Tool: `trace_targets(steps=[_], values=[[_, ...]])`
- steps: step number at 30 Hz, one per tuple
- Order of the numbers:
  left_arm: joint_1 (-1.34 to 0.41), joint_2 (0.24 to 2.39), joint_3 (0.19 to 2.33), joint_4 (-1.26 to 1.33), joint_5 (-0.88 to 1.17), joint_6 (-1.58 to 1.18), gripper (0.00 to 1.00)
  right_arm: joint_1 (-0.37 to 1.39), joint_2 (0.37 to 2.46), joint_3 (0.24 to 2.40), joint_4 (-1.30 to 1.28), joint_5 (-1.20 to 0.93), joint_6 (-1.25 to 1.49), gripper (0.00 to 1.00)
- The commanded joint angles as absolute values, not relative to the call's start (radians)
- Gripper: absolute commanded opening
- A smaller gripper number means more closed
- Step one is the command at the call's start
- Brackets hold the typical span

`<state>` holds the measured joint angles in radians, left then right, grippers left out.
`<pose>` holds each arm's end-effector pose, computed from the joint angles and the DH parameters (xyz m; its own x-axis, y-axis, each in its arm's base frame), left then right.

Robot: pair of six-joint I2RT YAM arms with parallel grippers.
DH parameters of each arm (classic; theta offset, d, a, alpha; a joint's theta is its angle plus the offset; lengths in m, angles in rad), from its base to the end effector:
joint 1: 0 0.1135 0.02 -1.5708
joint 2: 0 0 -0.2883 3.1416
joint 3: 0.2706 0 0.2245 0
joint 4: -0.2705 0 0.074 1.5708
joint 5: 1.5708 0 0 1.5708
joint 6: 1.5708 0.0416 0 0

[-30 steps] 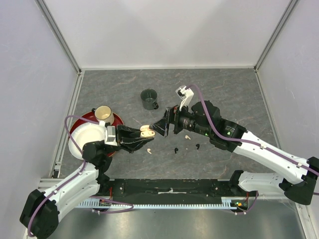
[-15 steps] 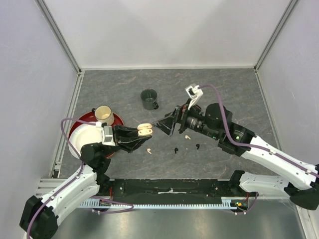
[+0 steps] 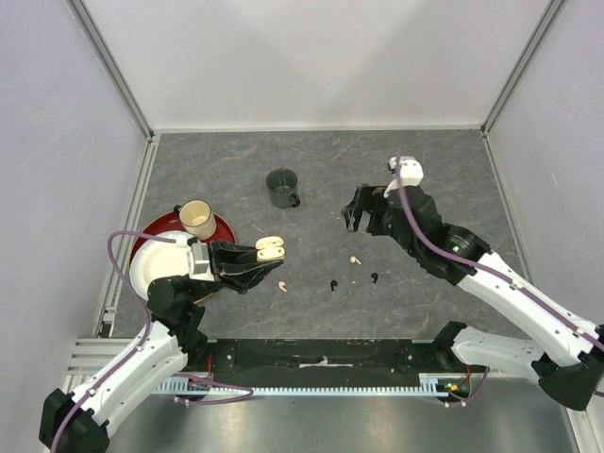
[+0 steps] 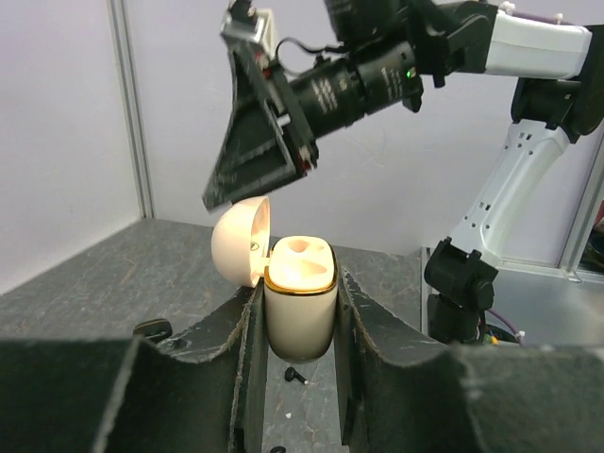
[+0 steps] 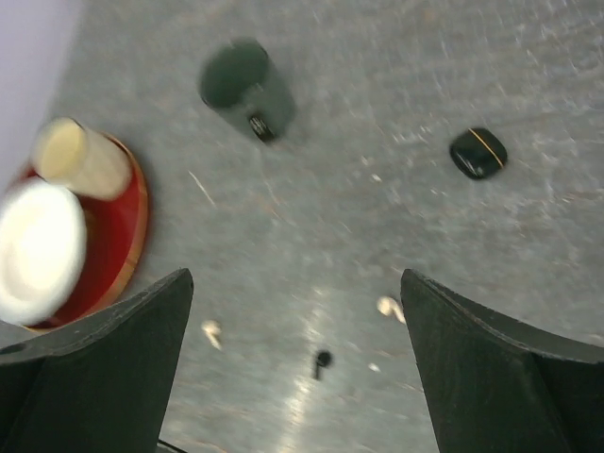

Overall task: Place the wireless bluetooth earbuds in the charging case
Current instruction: Pick up the earbud from the center of the board.

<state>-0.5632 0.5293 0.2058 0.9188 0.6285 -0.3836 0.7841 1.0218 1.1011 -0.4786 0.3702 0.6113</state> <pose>0.0584 -0.0658 0.3076 0.1241 -0.4364 -0.8912 0.9596 0.2812 -0.0041 0.1412 0.1195 0.3926 -0.4677 0.2892 -0.8352 -0.1879 0.8908 0.4137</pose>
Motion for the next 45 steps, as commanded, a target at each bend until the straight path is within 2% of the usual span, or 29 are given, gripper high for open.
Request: trace_targets(steps=[1,4,7,11,14,19,22,26,45], values=[[-0.566,0.503,0.229,0.873,0.612,-0.347,0.02,0.781,1.057,1.019,-0.522,0.325,0.323,0.98],[-0.568,0.489,0.226,0.873,0.617,-0.351,0.02,0.77,1.1,0.97,-0.5,0.327,0.22,0.91],[-0.566,0.462,0.219,0.854,0.617,-0.348,0.02,0.77,1.155,0.924,-0.477,0.224,0.105,0.93],[-0.566,0.425,0.204,0.842,0.606,-0.334,0.02,0.769,1.262,0.853,-0.393,0.318,0.051,0.85],[-0.566,0.4,0.206,0.802,0.604,-0.322,0.02,0.767,1.325,0.871,-0.39,0.235,0.008,0.82],[-0.566,0.384,0.196,0.788,0.597,-0.314,0.02,0.764,1.442,0.919,-0.387,0.151,0.018,0.71],[-0.566,0.382,0.195,0.788,0.592,-0.313,0.02,0.753,1.531,0.937,-0.374,0.112,0.028,0.62],[-0.566,0.374,0.198,0.773,0.591,-0.31,0.02,0.746,1.6,0.942,-0.35,0.103,0.048,0.61],[-0.566,0.411,0.206,0.785,0.574,-0.285,0.02,0.673,1.666,0.936,-0.305,0.006,0.037,0.57]])
